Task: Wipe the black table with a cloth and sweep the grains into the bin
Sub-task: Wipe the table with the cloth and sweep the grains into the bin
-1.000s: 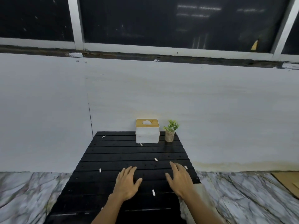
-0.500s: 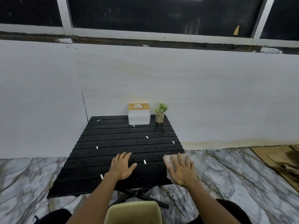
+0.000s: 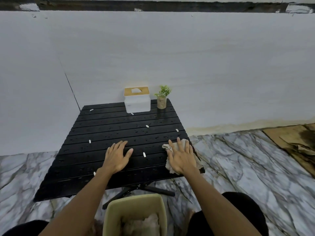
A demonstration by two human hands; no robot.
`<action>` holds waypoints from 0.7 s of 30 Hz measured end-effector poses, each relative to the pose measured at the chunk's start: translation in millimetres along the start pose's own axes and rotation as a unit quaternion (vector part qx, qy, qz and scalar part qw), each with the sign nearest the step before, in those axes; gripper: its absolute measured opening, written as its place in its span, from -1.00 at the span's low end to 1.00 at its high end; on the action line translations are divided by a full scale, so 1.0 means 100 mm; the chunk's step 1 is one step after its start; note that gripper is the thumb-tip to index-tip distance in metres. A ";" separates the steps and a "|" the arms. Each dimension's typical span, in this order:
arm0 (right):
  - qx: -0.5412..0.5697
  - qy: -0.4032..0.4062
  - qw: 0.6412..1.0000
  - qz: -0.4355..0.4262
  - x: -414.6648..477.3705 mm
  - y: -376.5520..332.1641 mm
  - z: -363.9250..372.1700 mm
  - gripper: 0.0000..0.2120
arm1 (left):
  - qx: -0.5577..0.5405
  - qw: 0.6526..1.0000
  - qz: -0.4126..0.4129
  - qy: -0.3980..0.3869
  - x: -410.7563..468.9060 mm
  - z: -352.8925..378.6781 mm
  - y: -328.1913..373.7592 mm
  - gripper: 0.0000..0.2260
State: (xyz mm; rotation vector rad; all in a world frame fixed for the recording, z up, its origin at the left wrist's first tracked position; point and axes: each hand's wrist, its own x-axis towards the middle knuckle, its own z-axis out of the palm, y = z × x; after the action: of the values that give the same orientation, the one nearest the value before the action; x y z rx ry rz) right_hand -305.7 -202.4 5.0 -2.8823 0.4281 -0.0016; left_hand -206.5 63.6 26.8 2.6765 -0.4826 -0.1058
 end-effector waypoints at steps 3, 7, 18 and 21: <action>0.010 0.000 1.000 -0.024 0.13 -0.21 0.02 -0.44 | -0.006 1.000 0.007 0.019 0.14 0.01 -0.05 -0.47; 0.013 -0.006 0.997 -0.074 0.07 -0.43 0.07 -0.42 | -0.002 0.999 0.018 0.027 0.30 0.00 -0.10 -0.47; 0.016 0.022 0.999 0.034 0.38 -0.30 0.08 -0.42 | 0.017 0.996 0.068 0.051 0.48 0.02 -0.28 -0.49; 0.020 0.006 1.000 -0.017 0.56 -0.54 0.10 -0.43 | 0.022 0.997 0.066 0.044 0.52 0.02 -0.31 -0.50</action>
State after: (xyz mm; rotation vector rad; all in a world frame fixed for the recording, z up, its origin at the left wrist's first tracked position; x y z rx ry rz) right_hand -236.4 -166.0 5.9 -2.8513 0.3756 -0.0322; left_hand -148.5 70.8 12.3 2.6695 -0.6387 0.0623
